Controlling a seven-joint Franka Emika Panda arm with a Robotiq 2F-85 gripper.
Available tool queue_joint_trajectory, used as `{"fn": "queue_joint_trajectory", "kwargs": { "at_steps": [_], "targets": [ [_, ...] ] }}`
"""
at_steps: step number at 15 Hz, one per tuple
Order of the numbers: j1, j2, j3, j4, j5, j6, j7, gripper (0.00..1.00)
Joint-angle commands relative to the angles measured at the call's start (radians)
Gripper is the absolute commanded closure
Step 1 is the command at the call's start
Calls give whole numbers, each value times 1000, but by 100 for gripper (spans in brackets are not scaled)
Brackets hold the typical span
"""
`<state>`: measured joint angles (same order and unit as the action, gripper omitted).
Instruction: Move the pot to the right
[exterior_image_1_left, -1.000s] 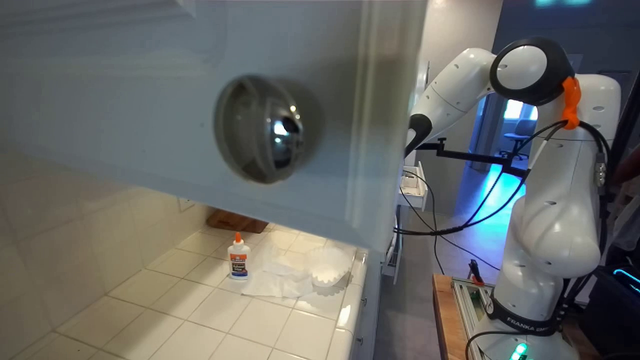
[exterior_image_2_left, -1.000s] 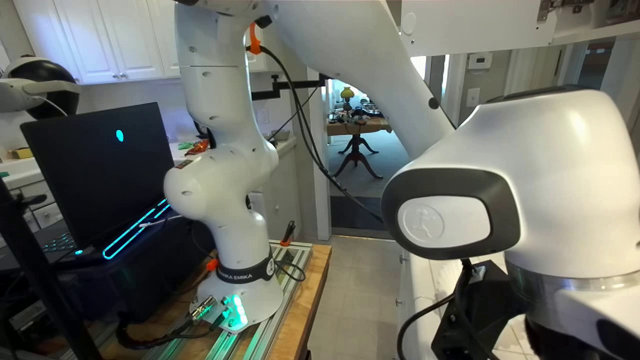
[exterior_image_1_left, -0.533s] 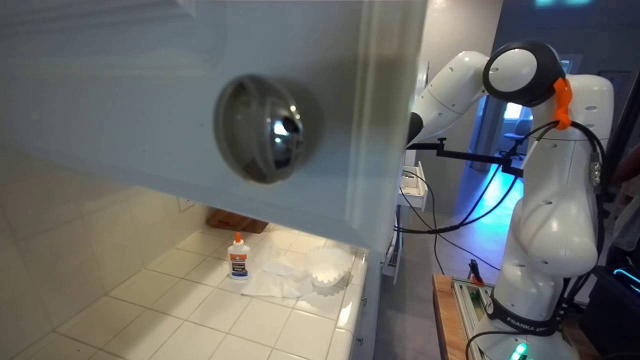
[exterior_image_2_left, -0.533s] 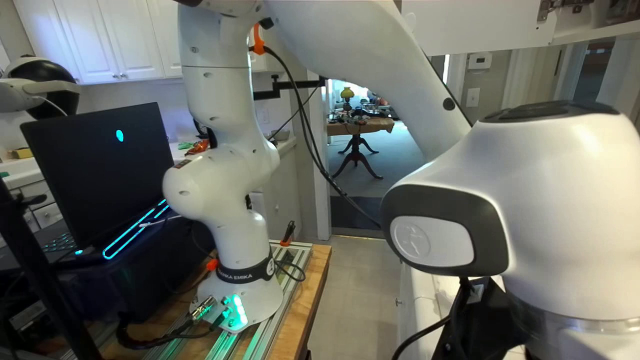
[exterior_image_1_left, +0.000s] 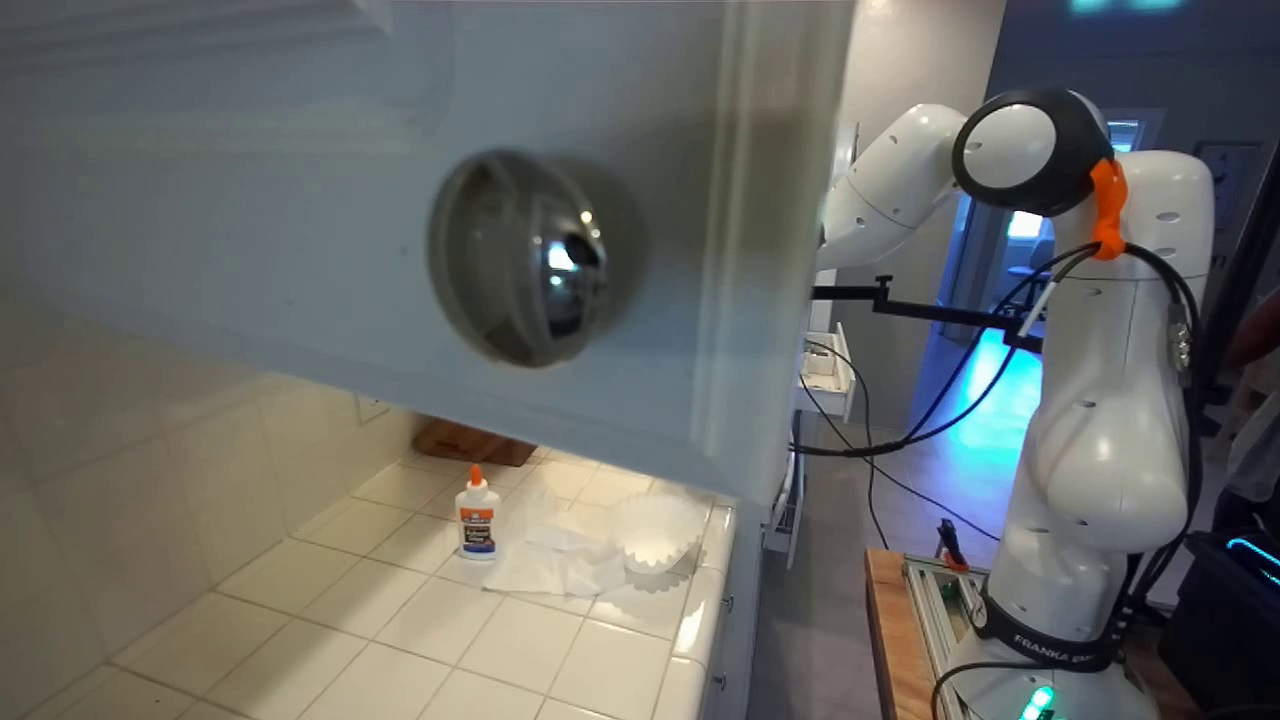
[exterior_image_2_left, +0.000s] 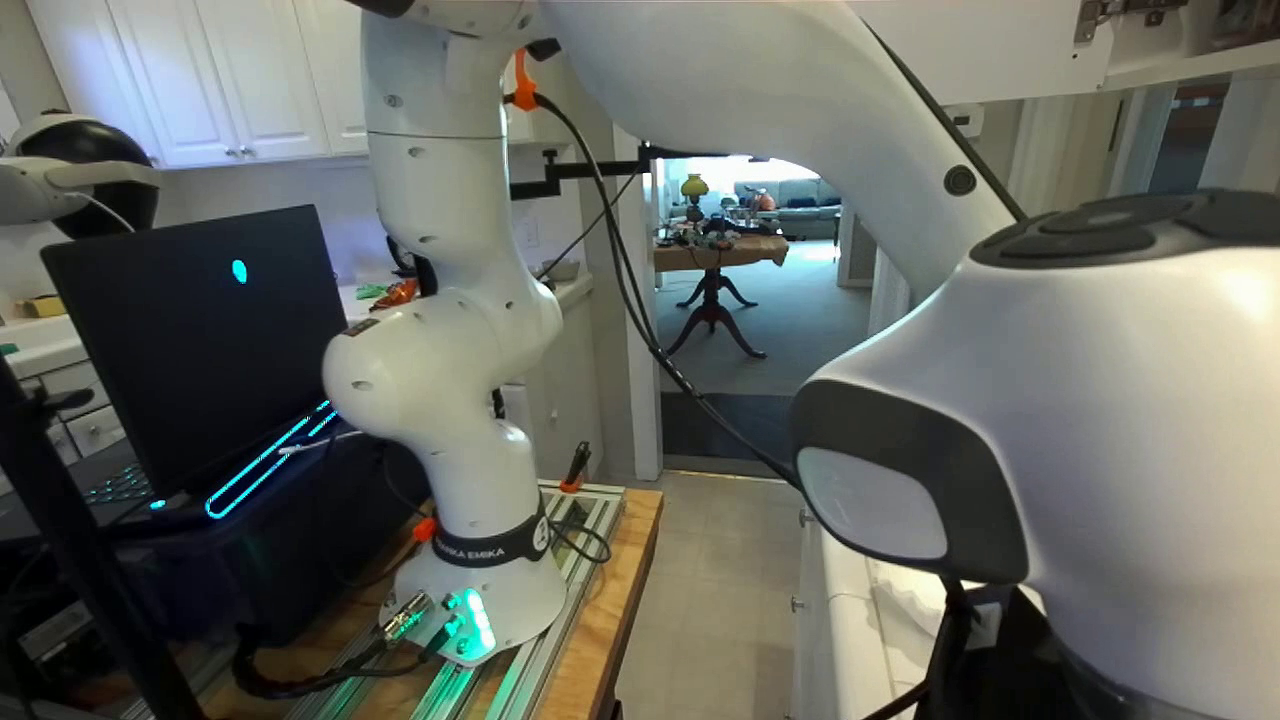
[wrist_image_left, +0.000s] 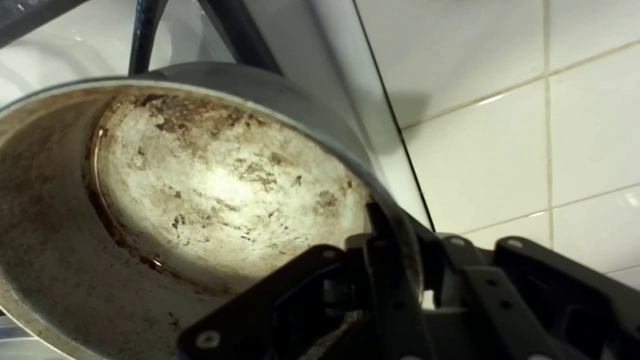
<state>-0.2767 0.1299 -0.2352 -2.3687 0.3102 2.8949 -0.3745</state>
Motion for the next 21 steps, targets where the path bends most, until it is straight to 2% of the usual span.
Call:
{"fn": "queue_joint_trajectory", "kwargs": {
  "at_steps": [1,6,14,21],
  "targets": [
    [-32,41,22,55,79,-22,-77,98],
    [-45,73,24,96,110,-61,-85,98],
    [-41,102,-16,159,41,-118,-62,98],
    [-33,138,-69,170,-23,-108,-46,98]
  ]
}}
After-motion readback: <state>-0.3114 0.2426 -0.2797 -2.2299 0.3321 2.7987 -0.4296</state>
